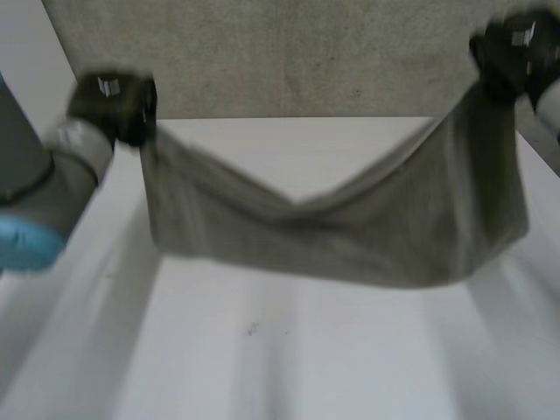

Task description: Fold the laundry

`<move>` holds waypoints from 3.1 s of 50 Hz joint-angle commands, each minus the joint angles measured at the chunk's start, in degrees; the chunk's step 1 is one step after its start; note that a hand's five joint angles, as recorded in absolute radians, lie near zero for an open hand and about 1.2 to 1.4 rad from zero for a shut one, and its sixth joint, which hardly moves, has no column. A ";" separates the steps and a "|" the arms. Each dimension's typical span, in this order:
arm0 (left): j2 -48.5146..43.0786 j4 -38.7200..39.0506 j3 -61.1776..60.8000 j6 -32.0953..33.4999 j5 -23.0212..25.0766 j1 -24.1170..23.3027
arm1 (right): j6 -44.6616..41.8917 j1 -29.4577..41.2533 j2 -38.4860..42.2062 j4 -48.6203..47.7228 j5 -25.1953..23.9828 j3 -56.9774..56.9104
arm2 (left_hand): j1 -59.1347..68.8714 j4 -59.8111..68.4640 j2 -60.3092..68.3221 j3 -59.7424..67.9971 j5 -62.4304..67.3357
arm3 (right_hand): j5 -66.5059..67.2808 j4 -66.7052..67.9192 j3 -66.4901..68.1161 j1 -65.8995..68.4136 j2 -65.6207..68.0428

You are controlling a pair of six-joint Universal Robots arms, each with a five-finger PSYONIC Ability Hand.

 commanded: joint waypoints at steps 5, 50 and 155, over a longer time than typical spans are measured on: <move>-4.39 5.94 32.90 -5.93 -0.77 -0.41 | 12.52 3.35 -2.34 -24.08 7.37 -6.37 | 13.51 10.26 10.23 10.34 10.97 | 14.02 11.70 11.97 25.37 12.27; 8.89 16.33 -35.75 -9.11 -0.07 8.20 | 1.53 -1.75 3.62 -5.00 -8.82 35.14 | 13.51 10.26 10.23 10.34 10.97 | -14.00 -16.31 -16.04 -2.65 -15.74; -6.14 -8.89 -16.77 7.59 -0.78 6.88 | -15.86 -1.06 11.69 5.30 3.84 12.57 | 13.51 10.26 10.23 10.34 10.97 | 14.02 11.70 11.97 25.37 12.27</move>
